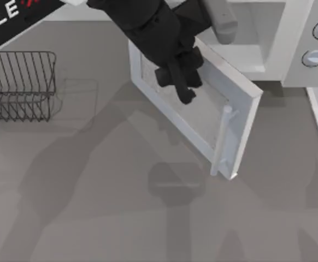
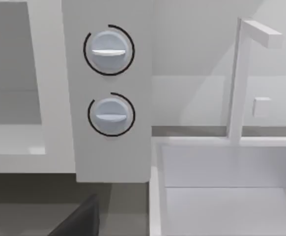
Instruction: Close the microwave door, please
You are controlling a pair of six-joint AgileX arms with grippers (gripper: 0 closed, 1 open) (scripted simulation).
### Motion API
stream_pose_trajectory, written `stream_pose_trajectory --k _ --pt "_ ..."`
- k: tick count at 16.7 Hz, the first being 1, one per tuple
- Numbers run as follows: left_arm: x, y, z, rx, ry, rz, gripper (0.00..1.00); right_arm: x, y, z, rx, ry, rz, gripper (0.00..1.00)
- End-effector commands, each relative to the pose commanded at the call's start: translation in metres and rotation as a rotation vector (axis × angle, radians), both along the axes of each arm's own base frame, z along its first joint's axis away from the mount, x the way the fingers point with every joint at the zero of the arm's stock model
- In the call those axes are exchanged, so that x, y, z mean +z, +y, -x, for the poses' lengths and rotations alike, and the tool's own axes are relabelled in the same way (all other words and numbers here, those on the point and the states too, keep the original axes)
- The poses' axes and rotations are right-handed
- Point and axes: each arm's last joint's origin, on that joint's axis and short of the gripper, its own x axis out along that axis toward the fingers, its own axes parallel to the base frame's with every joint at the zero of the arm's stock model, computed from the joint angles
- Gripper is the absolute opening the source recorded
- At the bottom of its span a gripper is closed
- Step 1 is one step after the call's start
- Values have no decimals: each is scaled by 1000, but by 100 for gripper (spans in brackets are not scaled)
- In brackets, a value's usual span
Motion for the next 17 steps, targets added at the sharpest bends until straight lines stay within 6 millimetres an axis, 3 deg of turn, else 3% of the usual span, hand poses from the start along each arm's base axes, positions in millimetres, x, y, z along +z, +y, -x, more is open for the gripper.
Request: stream_pose_trajectory --k 8,13,17 --pt "-22 -13 2 0 97 -55 0 0 0 0 0 0 0 100" --pt "0 -18 0 3 4 -1 0 0 0 0 0 0 0 100" --pt "-1 -17 -1 6 6 -2 0 0 0 0 0 0 0 100"
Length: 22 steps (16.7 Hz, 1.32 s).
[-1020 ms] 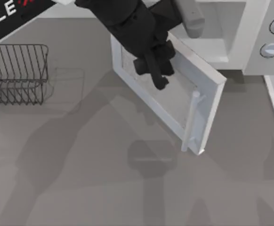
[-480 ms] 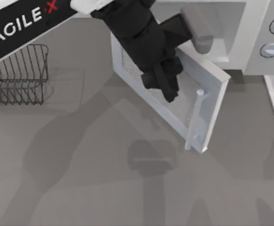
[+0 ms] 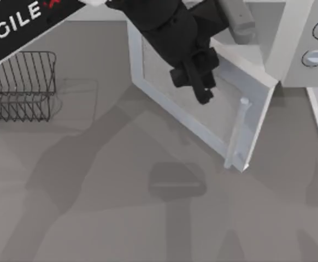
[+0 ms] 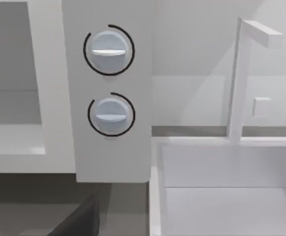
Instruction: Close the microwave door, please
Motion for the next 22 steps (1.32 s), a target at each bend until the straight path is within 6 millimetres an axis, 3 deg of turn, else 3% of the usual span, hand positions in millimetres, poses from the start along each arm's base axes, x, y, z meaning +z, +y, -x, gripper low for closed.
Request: stream_pose_trajectory --k 3,6,9,13,18,22 --pt "-2 -10 6 -24 -5 -15 0 0 0 0 0 0 0 100" --pt "-16 -26 14 -40 8 -76 0 0 0 0 0 0 0 100" --pt "-26 -29 13 -30 50 -101 0 0 0 0 0 0 0 100" --pt "-1 -21 1 -3 5 -4 0 0 0 0 0 0 0 100" --pt "2 -21 2 -4 -2 1 0 0 0 0 0 0 0 100" --pt "-8 -26 6 0 36 -34 0 0 0 0 0 0 0 100"
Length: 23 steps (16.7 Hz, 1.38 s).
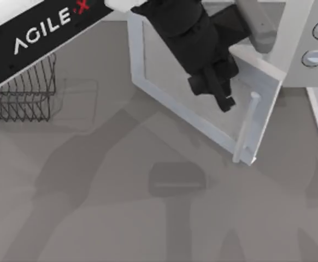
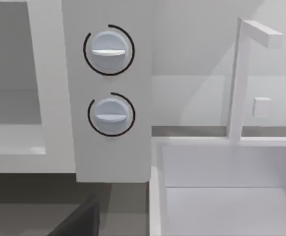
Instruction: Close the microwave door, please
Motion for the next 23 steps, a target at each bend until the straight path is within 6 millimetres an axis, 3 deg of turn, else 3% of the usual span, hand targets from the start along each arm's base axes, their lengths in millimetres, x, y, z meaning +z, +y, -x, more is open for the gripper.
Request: stream_pose_trajectory --k 4,9,16,23 --pt "-12 -9 0 4 42 -30 0 0 0 0 0 0 0 100" --pt "10 -14 -4 -4 -38 35 0 0 0 0 0 0 0 100" --pt "11 -18 -1 -13 -33 33 0 0 0 0 0 0 0 100" --pt "-9 -31 0 -13 49 -18 0 0 0 0 0 0 0 100"
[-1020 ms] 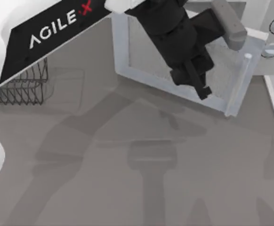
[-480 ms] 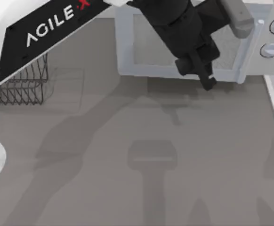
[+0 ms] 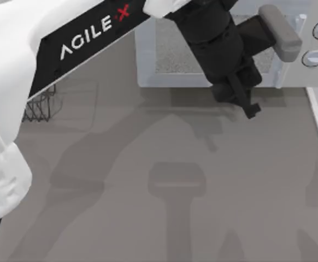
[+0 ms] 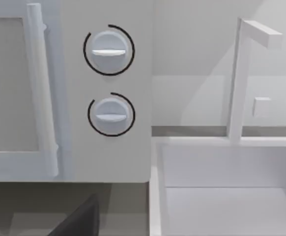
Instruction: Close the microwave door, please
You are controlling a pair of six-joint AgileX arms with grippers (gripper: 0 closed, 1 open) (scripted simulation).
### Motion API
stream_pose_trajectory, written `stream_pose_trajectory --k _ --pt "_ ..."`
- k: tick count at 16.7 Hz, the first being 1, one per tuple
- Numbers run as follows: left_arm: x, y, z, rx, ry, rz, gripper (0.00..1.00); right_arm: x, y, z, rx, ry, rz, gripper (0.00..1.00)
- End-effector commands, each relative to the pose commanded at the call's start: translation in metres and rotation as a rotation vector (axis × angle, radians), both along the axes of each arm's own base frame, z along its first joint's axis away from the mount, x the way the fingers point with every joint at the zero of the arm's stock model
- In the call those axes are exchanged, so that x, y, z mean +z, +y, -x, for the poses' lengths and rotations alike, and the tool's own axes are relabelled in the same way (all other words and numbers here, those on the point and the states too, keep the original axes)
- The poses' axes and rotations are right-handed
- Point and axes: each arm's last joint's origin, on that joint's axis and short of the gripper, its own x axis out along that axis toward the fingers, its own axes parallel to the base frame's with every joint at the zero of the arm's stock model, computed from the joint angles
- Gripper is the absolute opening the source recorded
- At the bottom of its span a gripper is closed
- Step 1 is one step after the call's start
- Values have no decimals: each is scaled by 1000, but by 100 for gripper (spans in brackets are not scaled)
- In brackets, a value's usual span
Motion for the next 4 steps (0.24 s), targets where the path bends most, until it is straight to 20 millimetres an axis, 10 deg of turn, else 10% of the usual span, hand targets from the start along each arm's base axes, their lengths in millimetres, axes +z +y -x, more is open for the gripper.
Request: stream_pose_trajectory --k 4 --pt "19 -2 -3 12 -87 53 0 0 0 0 0 0 0 100"
